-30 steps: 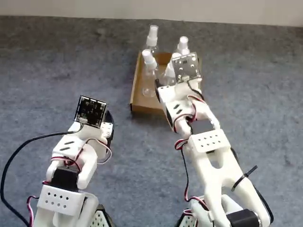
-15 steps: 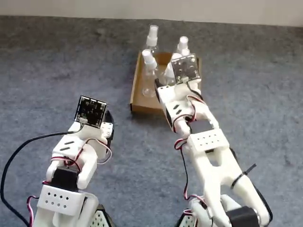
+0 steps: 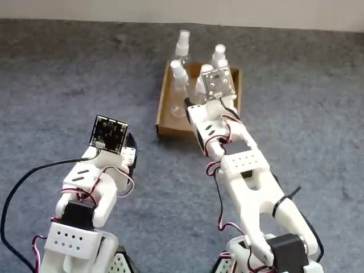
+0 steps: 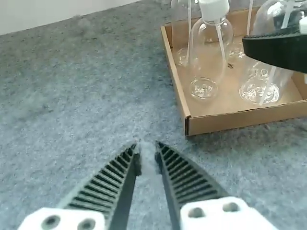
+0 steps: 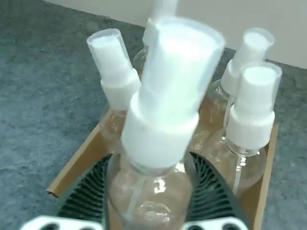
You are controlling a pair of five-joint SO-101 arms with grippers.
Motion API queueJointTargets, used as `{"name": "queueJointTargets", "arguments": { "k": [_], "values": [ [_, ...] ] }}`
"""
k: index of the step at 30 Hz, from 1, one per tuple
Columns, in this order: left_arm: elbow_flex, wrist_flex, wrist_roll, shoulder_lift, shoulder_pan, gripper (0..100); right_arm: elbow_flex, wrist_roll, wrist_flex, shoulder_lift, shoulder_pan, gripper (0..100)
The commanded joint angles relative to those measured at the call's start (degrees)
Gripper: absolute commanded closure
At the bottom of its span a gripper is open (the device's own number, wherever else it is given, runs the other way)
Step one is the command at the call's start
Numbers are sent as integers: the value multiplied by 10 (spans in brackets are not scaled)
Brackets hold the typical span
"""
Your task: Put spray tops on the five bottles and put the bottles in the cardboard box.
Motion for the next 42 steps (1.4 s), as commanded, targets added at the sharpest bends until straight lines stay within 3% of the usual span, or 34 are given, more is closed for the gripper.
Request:
{"name": "queueJointTargets", "arguments": {
  "k": [1,42],
  "values": [
    [-6,-11,4,-6,-7,995,-25,6,-21,-4,3,994],
    [-5,-11,4,-6,-7,995,-21,10,-16,57,-19,961]
  ]
}}
